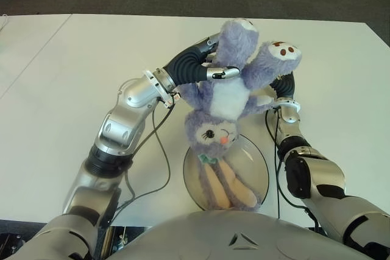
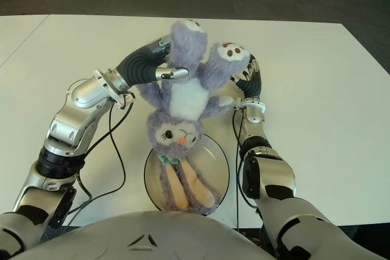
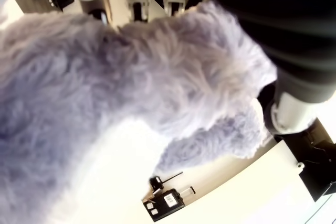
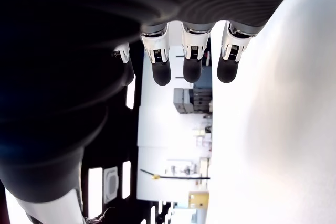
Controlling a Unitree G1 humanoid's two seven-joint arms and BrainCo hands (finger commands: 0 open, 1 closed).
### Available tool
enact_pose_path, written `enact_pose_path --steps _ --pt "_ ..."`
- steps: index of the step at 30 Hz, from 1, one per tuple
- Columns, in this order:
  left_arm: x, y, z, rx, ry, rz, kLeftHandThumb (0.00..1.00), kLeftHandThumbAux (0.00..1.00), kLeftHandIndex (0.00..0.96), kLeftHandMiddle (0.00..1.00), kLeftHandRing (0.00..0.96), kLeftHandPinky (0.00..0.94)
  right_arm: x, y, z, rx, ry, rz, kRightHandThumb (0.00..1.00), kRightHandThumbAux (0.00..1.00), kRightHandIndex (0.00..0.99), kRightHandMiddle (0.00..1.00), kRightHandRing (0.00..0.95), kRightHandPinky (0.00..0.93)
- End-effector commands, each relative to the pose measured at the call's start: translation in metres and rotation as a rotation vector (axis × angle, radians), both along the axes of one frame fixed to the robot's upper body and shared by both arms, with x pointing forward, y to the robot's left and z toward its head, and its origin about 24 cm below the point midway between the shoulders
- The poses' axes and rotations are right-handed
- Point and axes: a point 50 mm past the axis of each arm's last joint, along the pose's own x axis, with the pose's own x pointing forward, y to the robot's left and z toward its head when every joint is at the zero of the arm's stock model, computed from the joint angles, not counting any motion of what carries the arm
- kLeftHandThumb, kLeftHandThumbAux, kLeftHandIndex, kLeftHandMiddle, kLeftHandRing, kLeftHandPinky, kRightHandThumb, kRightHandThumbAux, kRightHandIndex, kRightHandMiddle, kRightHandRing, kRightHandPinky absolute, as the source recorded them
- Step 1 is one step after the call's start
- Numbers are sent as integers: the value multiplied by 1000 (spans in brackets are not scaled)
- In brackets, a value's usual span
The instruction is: Put the doll into the plate.
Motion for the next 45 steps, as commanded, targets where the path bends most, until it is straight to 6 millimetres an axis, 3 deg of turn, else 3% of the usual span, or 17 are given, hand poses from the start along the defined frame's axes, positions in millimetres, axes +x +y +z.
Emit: enact_pose_path --steps 1,18,38,41,42,44,45 --pt "7 -5 -26 135 97 -56 234 556 46 105 118 156 -96 9 -106 49 454 -7 44 777 31 0 0 0" --pt "9 -11 -27 83 66 -94 450 628 81 126 163 241 -96 12 -107 26 468 -14 78 775 25 0 0 0" --pt "16 -13 -31 52 63 -50 455 662 92 158 210 286 -97 15 -108 56 461 -25 95 787 19 0 0 0" --pt "19 -14 -32 58 41 -27 487 666 157 178 230 307 -98 15 -109 89 455 -36 94 791 33 0 0 0" --pt "19 -14 -32 58 33 -20 646 697 349 265 294 347 -98 15 -108 96 450 -39 105 790 45 0 0 0" --pt "21 -14 -32 58 11 -4 696 704 408 328 353 404 -98 15 -108 111 442 -47 110 792 53 0 0 0" --pt "22 -15 -31 57 3 3 797 681 394 462 487 531 -98 15 -108 117 441 -50 122 796 63 0 0 0"
